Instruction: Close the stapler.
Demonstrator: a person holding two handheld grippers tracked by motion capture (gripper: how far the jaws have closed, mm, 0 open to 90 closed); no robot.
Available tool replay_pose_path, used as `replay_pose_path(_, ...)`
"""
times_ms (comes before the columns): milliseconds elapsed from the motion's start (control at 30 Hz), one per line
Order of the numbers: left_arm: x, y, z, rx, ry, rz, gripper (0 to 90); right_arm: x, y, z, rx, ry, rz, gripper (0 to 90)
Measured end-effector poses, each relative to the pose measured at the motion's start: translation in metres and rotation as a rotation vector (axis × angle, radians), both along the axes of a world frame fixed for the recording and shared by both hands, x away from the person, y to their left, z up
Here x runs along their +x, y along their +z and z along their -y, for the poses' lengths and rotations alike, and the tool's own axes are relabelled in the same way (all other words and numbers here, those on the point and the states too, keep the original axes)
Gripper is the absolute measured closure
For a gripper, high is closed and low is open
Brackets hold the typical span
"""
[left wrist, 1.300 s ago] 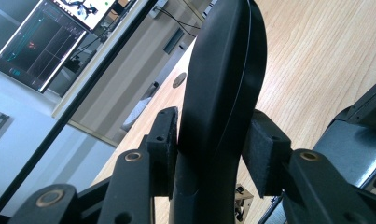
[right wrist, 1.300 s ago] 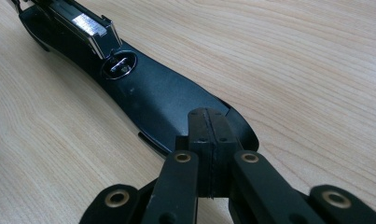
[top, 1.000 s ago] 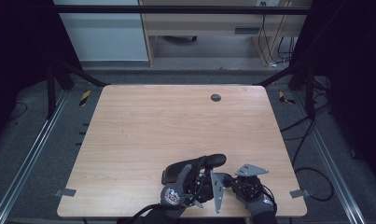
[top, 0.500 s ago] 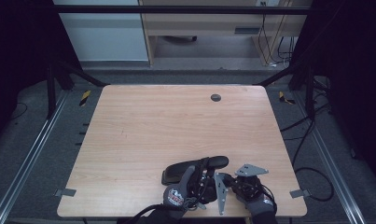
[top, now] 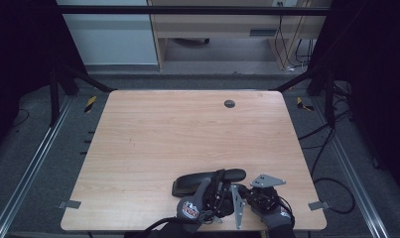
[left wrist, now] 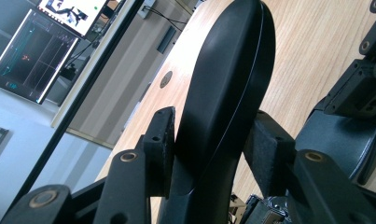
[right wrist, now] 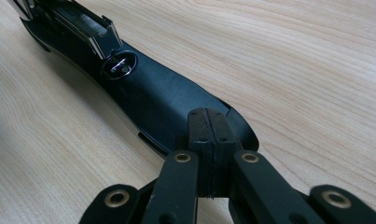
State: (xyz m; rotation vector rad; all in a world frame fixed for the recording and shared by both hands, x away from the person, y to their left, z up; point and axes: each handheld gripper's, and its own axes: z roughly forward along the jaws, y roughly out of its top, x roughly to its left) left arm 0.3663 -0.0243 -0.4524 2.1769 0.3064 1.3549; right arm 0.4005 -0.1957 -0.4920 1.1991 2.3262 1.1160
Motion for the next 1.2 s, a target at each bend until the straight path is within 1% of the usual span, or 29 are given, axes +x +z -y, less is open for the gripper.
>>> replay_pose_path(33,0.000,-0.001,0.000,0.003,0.000,0.000,54.9,0.000,0.000,0.000,-0.003,0.007,0.007,90.0)
replay_pose_path(100,0.000,-0.002,0.002,0.012,-0.002,0.003,54.8,0.000,0.000,0.001,0.001,0.009,0.007,90.0)
replay_pose_path(200,0.000,-0.003,0.002,0.014,0.000,0.002,54.7,0.000,0.000,0.001,0.004,0.004,0.001,90.0)
replay_pose_path(300,0.000,-0.005,0.003,0.016,0.000,0.002,54.6,0.001,-0.001,0.004,0.007,0.011,0.008,90.0)
replay_pose_path(433,0.000,-0.007,0.004,0.025,-0.004,-0.001,54.2,0.000,-0.001,0.004,0.015,0.006,-0.005,90.0)
replay_pose_path(600,0.000,-0.011,0.006,0.039,-0.009,-0.007,53.5,0.000,0.000,0.004,0.014,0.007,-0.011,90.0)
replay_pose_path(700,0.000,-0.013,0.007,0.046,-0.010,-0.012,53.0,0.000,-0.001,0.005,0.009,0.012,-0.001,90.0)
replay_pose_path(800,0.000,-0.014,0.008,0.052,-0.011,-0.013,52.7,-0.001,0.000,0.005,0.012,0.002,-0.016,90.0)
replay_pose_path(867,0.000,-0.015,0.008,0.054,-0.012,-0.017,52.4,0.000,0.000,0.007,0.002,0.007,-0.007,90.0)
replay_pose_path(933,0.001,-0.015,0.009,0.056,-0.010,-0.023,51.8,0.000,0.000,0.008,0.006,0.000,-0.010,90.0)
replay_pose_path(1000,0.001,-0.018,0.010,0.057,-0.012,-0.027,51.4,0.000,0.000,0.008,0.000,0.005,-0.003,90.0)
replay_pose_path(1200,0.001,-0.017,0.010,0.059,-0.012,-0.036,50.3,0.000,-0.001,0.009,0.001,0.006,0.001,88.9)
